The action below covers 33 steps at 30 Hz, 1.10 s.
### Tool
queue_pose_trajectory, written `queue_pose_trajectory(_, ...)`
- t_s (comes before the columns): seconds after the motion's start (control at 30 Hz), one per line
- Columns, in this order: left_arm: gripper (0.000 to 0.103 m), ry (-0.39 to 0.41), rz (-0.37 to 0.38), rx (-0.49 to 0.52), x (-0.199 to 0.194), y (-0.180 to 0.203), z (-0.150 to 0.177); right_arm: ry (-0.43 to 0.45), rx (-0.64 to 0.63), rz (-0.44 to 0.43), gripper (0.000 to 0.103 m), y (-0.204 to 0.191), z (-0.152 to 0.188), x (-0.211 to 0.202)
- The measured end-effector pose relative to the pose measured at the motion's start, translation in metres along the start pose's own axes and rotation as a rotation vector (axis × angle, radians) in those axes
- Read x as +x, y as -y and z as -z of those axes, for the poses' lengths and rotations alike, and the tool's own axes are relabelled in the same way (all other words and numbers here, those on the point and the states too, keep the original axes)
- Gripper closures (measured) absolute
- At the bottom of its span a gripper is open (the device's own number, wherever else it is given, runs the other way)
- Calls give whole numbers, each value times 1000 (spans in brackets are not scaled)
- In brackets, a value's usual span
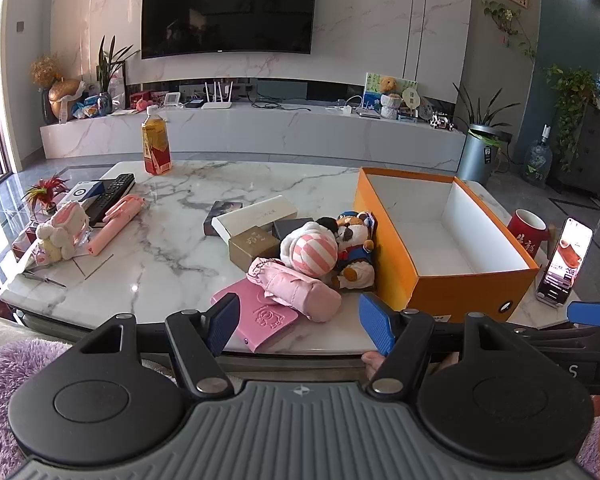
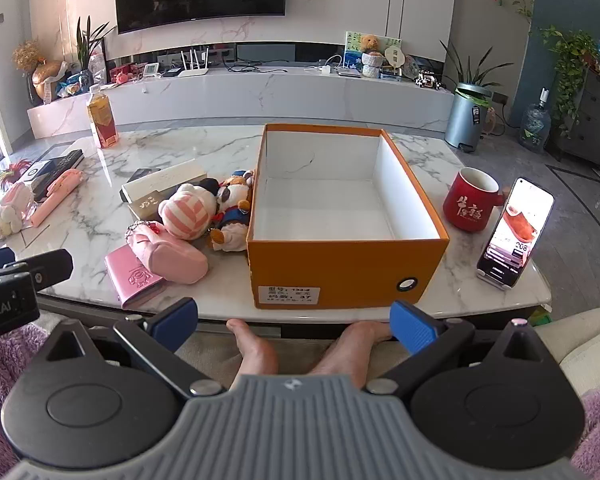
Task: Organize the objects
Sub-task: 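Reach the left gripper to the pink pouch and grasp its strap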
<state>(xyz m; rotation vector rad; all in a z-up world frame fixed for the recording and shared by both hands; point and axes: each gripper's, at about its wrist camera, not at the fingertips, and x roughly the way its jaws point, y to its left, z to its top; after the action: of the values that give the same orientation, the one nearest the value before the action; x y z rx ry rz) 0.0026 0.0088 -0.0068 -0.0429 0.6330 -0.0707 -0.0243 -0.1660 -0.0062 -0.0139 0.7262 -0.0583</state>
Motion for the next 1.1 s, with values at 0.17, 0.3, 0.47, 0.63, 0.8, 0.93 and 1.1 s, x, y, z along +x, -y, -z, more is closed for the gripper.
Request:
queue_pose_trajectory(0.17, 25, -15, 1, 3, 8, -2, 1, -17, 0, -2, 1, -1, 0, 7)
queue_pose_trajectory(0.3, 25, -33, 8, 5, 15, -2, 2, -32, -9, -9, 1, -2, 0, 17)
queue_pose_trajectory(0.47, 25, -61, 36, 10, 28, -5, 0, -29, -38, -26, 2, -4, -1, 30)
queue_pose_trajectory(0.63, 31, -108, 76, -14, 52, -14, -5, -6, -69, -117, 22, -4, -9, 46)
queue_pose_trajectory(0.8, 33, -151, 122, -123, 80, -34, -20, -25, -83, -261, 43, -12, -30, 73)
queue_pose_trajectory(0.93, 36, -219, 158, -274, 113, -55, -33, -26, -143, -317, 55, -31, -50, 96)
queue_pose_trajectory(1.1, 36, -294, 131, -423, 155, -80, -43, -58, -171, -365, 57, -54, -77, 131)
